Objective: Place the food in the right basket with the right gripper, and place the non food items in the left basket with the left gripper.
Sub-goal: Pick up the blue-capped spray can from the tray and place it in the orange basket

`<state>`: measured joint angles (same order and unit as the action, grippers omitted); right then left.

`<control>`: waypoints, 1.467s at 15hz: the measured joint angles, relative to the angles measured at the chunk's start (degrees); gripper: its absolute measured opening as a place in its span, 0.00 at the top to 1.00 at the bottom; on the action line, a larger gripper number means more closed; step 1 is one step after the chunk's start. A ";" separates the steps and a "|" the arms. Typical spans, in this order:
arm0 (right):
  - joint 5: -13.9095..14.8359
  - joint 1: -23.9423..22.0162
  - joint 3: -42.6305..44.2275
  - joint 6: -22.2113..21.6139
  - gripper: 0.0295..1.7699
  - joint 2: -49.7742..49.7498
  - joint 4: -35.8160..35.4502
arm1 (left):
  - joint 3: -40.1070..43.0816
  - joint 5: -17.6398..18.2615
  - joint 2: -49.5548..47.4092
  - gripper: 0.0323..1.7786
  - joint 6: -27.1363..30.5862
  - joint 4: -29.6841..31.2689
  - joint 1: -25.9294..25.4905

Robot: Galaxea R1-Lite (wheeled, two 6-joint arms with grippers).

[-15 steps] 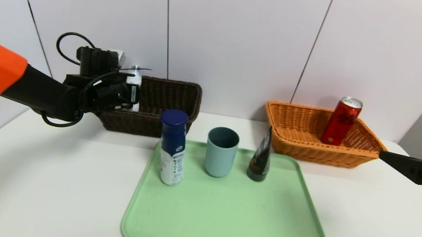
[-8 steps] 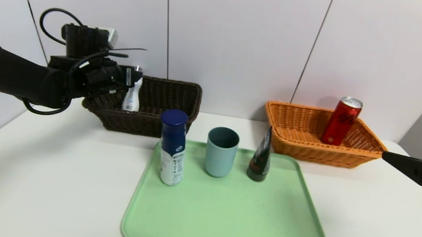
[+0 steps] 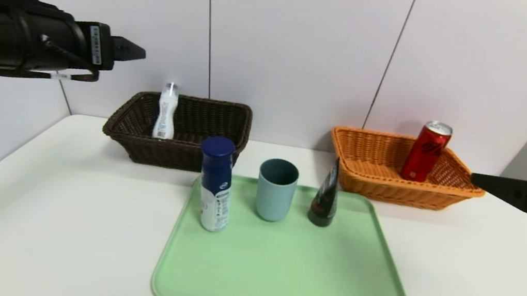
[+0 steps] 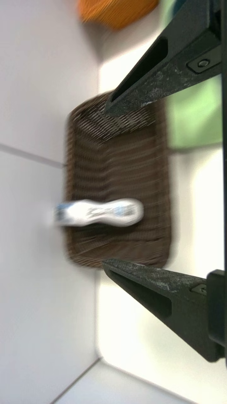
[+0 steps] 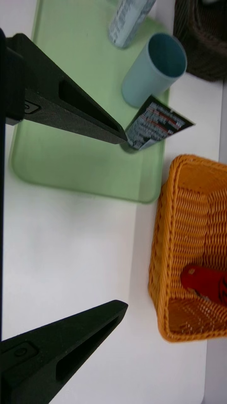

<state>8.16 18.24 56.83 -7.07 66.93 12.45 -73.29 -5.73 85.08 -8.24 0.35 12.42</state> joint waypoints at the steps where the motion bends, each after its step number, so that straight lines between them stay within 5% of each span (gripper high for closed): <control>1: 0.79 1.74 0.74 -1.90 0.04 1.15 -0.18 | 1.51 -0.02 -4.29 0.10 -1.32 -4.60 2.01; 7: 10.17 18.83 1.71 -10.90 0.04 8.02 -0.79 | 17.03 -2.89 -25.84 0.07 -4.10 -16.45 9.62; 14: 10.31 28.51 -1.24 -15.36 0.03 10.67 -2.74 | 26.79 -3.47 -40.48 0.06 -4.32 -23.25 9.76; 18: 9.73 36.25 -4.58 -15.12 0.03 12.95 -17.93 | 29.03 -3.44 -44.31 0.05 -4.40 -23.42 9.16; 22: 10.06 42.05 -6.53 -5.68 0.03 20.78 -36.75 | 30.21 -3.44 -46.28 0.05 -4.35 -23.39 7.72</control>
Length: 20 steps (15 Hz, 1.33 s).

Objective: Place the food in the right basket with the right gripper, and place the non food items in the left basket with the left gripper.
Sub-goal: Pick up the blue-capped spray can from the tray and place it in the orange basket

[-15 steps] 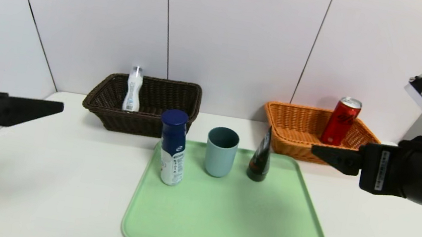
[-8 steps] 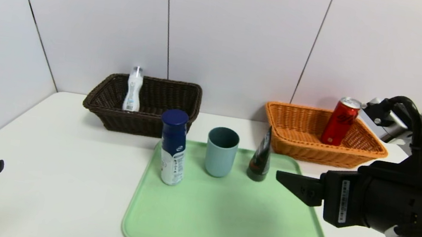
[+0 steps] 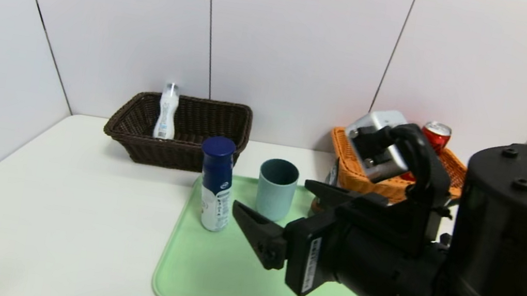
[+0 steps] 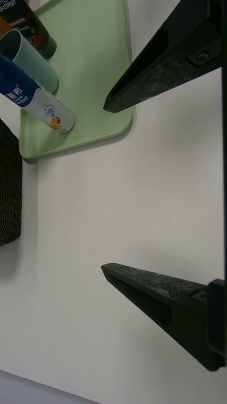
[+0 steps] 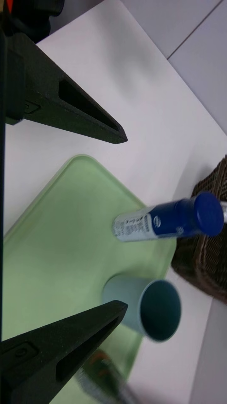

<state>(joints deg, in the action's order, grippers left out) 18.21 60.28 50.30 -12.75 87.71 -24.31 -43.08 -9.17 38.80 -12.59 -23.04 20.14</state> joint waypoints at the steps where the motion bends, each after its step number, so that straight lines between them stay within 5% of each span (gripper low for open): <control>1: 0.22 0.85 -0.35 1.15 0.03 1.97 -2.73 | 0.09 0.02 -0.38 0.05 0.02 -0.05 -0.35; 11: 6.10 5.14 -5.05 4.40 0.03 19.18 -25.86 | -0.33 0.38 -0.49 0.05 0.11 -0.49 -0.90; 20: 6.34 2.34 -2.17 4.99 0.03 26.43 -30.38 | -1.54 0.35 -0.24 0.05 0.13 -0.49 -0.90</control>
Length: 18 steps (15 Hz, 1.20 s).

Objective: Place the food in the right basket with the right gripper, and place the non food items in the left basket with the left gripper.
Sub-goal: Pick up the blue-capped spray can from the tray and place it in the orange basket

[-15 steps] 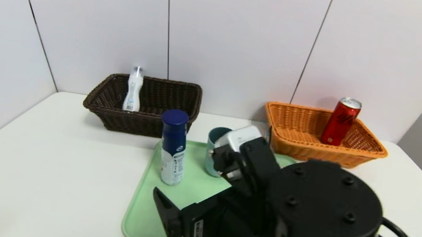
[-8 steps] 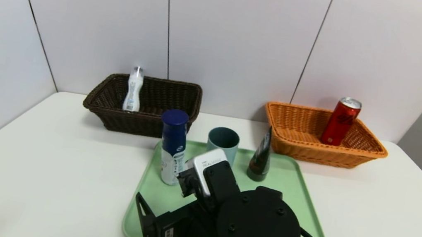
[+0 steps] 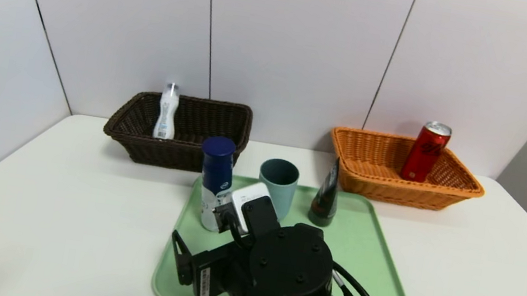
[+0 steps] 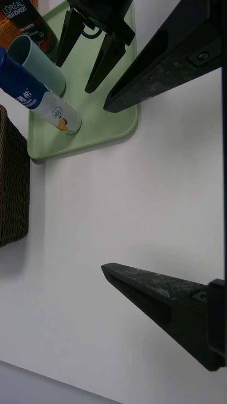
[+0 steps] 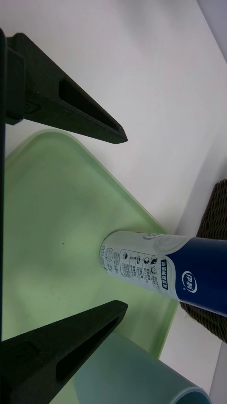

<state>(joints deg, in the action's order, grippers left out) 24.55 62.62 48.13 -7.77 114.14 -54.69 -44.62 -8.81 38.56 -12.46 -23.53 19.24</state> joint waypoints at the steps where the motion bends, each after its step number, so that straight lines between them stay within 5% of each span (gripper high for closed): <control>1: 0.00 -0.24 0.82 0.00 0.03 0.74 -0.07 | -0.13 0.00 0.05 0.05 0.01 0.00 0.00; 18: -0.16 -5.33 12.31 1.71 0.03 10.12 -0.88 | -3.36 0.09 1.55 0.05 0.33 0.11 0.00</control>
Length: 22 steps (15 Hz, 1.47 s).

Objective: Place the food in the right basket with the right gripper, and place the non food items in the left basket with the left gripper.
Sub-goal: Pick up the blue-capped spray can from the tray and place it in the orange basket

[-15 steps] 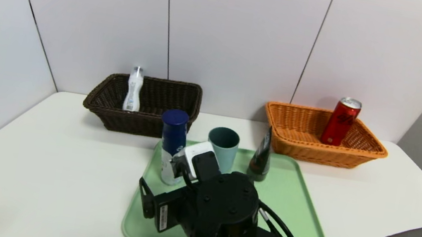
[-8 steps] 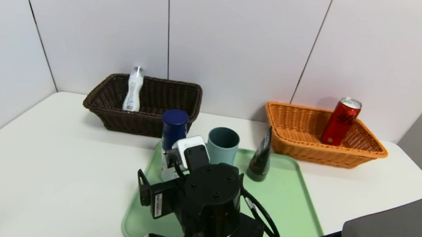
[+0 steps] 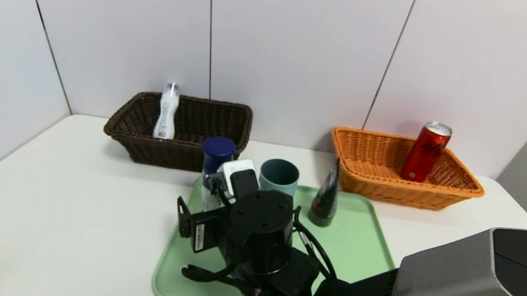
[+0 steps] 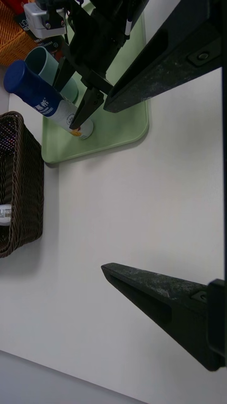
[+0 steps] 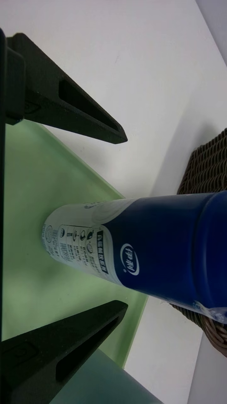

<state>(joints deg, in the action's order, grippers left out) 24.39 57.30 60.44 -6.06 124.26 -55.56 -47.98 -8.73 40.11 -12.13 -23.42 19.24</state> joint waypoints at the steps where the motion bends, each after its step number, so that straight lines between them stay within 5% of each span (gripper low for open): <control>1: -0.01 -0.13 0.74 0.06 0.03 0.41 -0.02 | -0.09 0.02 0.10 0.05 0.00 -0.01 0.00; 9: -0.04 -1.57 3.86 0.91 0.03 3.24 -0.11 | -1.02 0.11 1.15 0.05 0.10 0.00 0.00; 16: -0.44 -2.04 4.52 1.02 0.54 4.38 -3.54 | -1.00 0.11 1.76 0.05 0.10 -0.11 0.00; 22: -0.67 -0.71 4.02 2.18 0.55 3.22 -5.73 | -0.88 0.11 1.79 0.05 0.10 -0.26 0.00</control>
<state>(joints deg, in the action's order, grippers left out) 23.72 56.59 64.46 -3.88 127.48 -61.29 -48.86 -8.62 41.90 -12.03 -23.67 19.24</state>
